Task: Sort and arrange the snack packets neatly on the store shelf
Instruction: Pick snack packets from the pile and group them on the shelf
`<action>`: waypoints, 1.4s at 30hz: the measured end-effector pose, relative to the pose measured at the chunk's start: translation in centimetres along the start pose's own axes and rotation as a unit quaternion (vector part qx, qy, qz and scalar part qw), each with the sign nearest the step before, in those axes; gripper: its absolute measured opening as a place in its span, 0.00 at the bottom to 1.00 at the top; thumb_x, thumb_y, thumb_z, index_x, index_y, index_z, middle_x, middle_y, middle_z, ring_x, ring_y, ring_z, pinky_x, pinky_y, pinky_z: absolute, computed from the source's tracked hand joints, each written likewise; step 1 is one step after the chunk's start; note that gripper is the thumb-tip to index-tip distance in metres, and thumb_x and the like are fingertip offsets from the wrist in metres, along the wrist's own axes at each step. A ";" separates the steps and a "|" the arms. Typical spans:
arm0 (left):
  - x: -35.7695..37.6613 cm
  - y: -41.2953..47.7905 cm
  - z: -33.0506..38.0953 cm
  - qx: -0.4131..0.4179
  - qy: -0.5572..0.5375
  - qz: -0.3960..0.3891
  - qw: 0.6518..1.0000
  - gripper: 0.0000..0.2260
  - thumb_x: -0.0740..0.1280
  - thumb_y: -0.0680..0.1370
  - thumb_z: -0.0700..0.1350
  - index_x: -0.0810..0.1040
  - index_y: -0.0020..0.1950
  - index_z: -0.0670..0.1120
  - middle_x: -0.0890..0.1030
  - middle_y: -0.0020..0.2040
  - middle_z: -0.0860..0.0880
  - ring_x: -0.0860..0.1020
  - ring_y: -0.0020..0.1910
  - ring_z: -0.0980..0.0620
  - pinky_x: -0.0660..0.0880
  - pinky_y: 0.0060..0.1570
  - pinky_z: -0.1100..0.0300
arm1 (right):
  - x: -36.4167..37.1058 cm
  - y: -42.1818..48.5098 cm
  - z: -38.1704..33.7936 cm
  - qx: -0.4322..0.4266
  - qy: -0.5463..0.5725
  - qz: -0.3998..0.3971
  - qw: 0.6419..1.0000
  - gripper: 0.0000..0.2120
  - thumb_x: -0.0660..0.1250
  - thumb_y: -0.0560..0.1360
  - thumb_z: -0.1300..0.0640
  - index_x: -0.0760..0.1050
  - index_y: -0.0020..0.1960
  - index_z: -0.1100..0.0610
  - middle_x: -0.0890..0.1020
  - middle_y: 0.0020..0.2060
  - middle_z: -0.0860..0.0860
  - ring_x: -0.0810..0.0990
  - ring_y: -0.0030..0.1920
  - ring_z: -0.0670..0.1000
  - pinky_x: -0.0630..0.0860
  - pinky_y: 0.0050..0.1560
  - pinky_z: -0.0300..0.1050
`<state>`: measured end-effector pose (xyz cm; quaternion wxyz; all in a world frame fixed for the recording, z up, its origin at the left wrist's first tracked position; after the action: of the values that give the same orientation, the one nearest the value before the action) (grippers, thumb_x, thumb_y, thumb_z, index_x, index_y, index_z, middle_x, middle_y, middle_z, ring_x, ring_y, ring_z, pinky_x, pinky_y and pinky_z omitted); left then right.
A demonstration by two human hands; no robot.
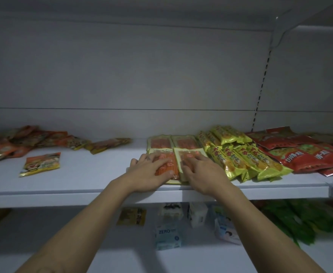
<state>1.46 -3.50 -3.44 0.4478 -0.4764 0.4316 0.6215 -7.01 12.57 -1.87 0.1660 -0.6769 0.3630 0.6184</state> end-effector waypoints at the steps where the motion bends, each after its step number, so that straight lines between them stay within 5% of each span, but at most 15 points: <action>1: -0.5 0.0 -0.2 0.000 -0.011 0.007 1.000 0.37 0.44 0.71 0.74 0.54 0.78 0.63 0.56 0.79 0.55 0.54 0.76 0.51 0.52 0.69 0.46 | -0.3 0.2 -0.2 -0.002 -0.003 0.005 1.000 0.26 0.49 0.82 0.41 0.61 0.78 0.48 0.65 0.76 0.53 0.61 0.76 0.55 0.63 0.71 0.52; 7: -3.7 -1.7 -4.1 -0.005 0.021 0.039 0.999 0.29 0.52 0.80 0.67 0.59 0.79 0.57 0.61 0.79 0.49 0.57 0.77 0.48 0.53 0.71 0.47 | -1.0 2.2 -4.1 -0.021 -0.017 -0.006 1.000 0.31 0.50 0.79 0.33 0.56 0.79 0.44 0.60 0.78 0.53 0.57 0.78 0.55 0.58 0.74 0.55; 15: -7.9 -7.1 -15.2 -0.041 0.073 0.109 0.990 0.30 0.55 0.79 0.66 0.62 0.78 0.54 0.64 0.77 0.51 0.60 0.75 0.49 0.55 0.70 0.51 | 0.4 6.2 -16.3 -0.109 -0.006 -0.006 0.994 0.33 0.54 0.78 0.32 0.55 0.79 0.45 0.62 0.78 0.50 0.61 0.76 0.55 0.59 0.73 0.55; 34: -13.7 -26.3 -47.7 -0.306 0.046 0.187 0.932 0.27 0.63 0.79 0.62 0.66 0.75 0.54 0.69 0.74 0.49 0.67 0.72 0.46 0.63 0.67 0.52 | 10.0 13.9 -54.8 -0.330 -0.017 -0.060 0.942 0.26 0.55 0.79 0.36 0.67 0.72 0.50 0.70 0.70 0.55 0.68 0.69 0.59 0.64 0.66 0.55; 42: -14.4 -24.5 -54.7 -0.326 0.048 0.201 0.922 0.27 0.63 0.79 0.57 0.62 0.76 0.52 0.66 0.75 0.47 0.61 0.74 0.44 0.59 0.70 0.48 | 13.0 16.2 -61.6 -0.335 -0.037 -0.044 0.941 0.28 0.53 0.79 0.35 0.70 0.69 0.52 0.73 0.67 0.56 0.68 0.68 0.57 0.52 0.73 0.60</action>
<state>38.50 -52.73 -1.53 0.1120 -0.5284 0.3129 0.7813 25.51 -43.69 0.37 -0.0300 -0.6856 0.0987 0.7206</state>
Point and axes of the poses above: each hand's wrist, its own y-axis towards the middle knuckle, its own x-axis out of the palm, z = x × y, the point moved 4 cm from there along y, towards the middle knuckle
